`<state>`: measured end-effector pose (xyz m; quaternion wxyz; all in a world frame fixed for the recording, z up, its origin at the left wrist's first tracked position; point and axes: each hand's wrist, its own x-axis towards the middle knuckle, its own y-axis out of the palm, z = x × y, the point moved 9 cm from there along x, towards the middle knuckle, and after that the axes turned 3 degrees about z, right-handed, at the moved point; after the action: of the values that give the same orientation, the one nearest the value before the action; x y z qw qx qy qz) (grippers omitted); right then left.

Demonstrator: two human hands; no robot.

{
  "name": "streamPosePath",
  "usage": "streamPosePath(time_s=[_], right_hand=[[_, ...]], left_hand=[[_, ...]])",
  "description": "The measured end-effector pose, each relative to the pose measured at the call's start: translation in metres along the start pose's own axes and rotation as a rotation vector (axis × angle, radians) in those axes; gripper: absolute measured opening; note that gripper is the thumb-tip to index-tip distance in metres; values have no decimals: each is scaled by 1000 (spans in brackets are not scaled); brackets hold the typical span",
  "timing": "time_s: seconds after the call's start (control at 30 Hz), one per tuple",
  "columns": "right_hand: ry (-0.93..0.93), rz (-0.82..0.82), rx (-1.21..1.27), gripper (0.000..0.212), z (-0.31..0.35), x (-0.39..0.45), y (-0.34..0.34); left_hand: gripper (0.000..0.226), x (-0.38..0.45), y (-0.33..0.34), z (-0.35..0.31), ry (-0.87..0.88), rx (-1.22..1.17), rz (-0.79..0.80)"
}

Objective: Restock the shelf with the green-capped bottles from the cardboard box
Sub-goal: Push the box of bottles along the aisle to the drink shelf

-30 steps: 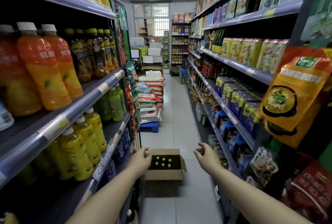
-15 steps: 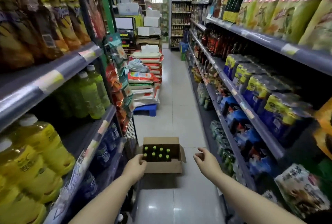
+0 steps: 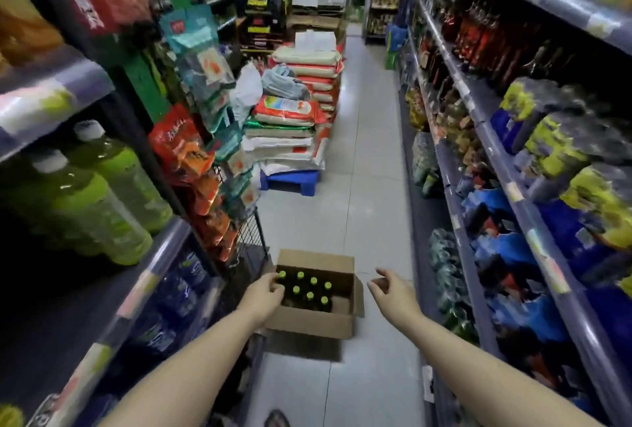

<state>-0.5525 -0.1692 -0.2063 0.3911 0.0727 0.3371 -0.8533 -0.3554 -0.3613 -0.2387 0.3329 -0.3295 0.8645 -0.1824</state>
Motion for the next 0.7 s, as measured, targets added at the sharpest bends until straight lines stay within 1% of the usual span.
streamPosePath(time_s=[0.1, 0.23, 0.33, 0.43, 0.57, 0.7], right_hand=[[18, 24, 11, 45, -3, 40, 10], [66, 15, 23, 45, -8, 105, 25], [151, 8, 32, 45, -21, 155, 40], [240, -9, 48, 45, -37, 202, 53], [313, -30, 40, 42, -67, 254, 80], [378, -41, 7, 41, -113, 305, 117]], left_hand=[[42, 48, -1, 2, -13, -3, 3], [41, 123, 3, 11, -17, -85, 25], [39, 179, 13, 24, -56, -164, 61], [41, 228, 21, 42, -116, -136, 82], [40, 286, 29, 80, -178, -93, 74], [43, 337, 50, 137, -274, -125, 40]])
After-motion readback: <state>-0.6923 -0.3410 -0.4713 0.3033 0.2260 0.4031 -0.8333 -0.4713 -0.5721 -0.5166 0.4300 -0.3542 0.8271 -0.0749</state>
